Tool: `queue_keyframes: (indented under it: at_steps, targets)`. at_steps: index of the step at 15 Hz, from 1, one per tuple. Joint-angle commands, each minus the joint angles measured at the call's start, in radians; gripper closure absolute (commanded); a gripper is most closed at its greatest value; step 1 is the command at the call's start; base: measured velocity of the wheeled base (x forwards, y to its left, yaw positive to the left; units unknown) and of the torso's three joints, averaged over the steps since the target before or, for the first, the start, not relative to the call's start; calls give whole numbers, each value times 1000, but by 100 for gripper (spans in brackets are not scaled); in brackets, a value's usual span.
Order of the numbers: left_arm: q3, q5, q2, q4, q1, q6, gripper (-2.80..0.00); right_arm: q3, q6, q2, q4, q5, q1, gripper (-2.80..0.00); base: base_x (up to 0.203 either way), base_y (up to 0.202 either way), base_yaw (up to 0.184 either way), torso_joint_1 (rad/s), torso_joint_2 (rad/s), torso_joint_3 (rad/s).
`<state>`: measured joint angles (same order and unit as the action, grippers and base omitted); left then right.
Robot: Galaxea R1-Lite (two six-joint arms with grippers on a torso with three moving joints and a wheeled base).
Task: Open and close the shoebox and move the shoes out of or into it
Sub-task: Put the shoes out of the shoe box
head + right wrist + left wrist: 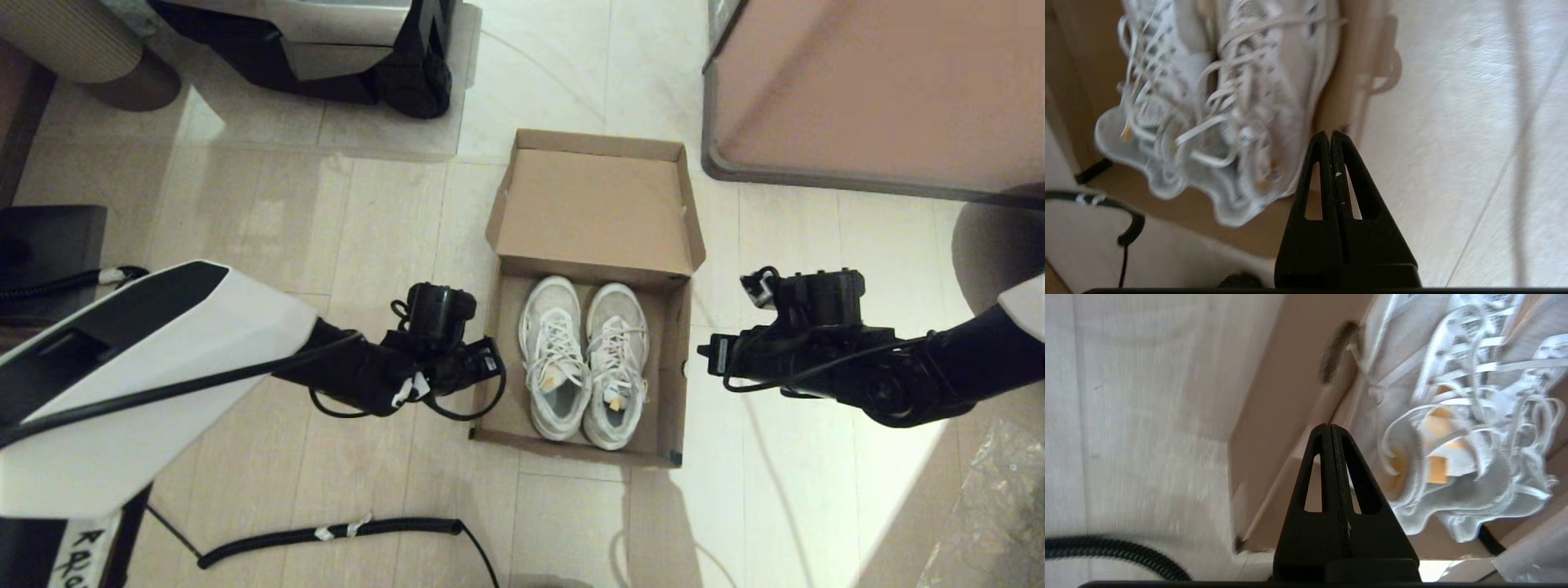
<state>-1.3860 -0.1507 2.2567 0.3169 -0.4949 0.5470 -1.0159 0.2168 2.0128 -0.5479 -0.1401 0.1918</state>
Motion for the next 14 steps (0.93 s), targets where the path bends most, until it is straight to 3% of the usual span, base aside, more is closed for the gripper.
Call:
queue_keyframes:
  at_steps: [1, 4, 7, 9, 14]
  targets:
    - [26, -8, -33, -1, -1, 2, 0, -5, 2, -3, 3, 51, 62, 0, 0, 0, 0, 0, 0, 0]
    - [107, -19, -124, 1, 33, -25, 0, -23, 11, 22, 12, 146, 148, 0, 0, 0, 0, 0, 0, 0]
    - [182, -26, -230, 8, 72, -44, 0, -20, 58, 1, 63, 169, 242, 0, 0, 0, 0, 0, 0, 0]
    - [254, -26, -300, 11, 96, -51, 0, -25, 115, 0, 77, 224, 305, -280, 0, 0, 0, 0, 0, 0]
    - [432, -16, -430, 132, 224, -78, 0, -57, 120, 90, 72, 323, 358, -280, 0, 0, 0, 0, 0, 0]
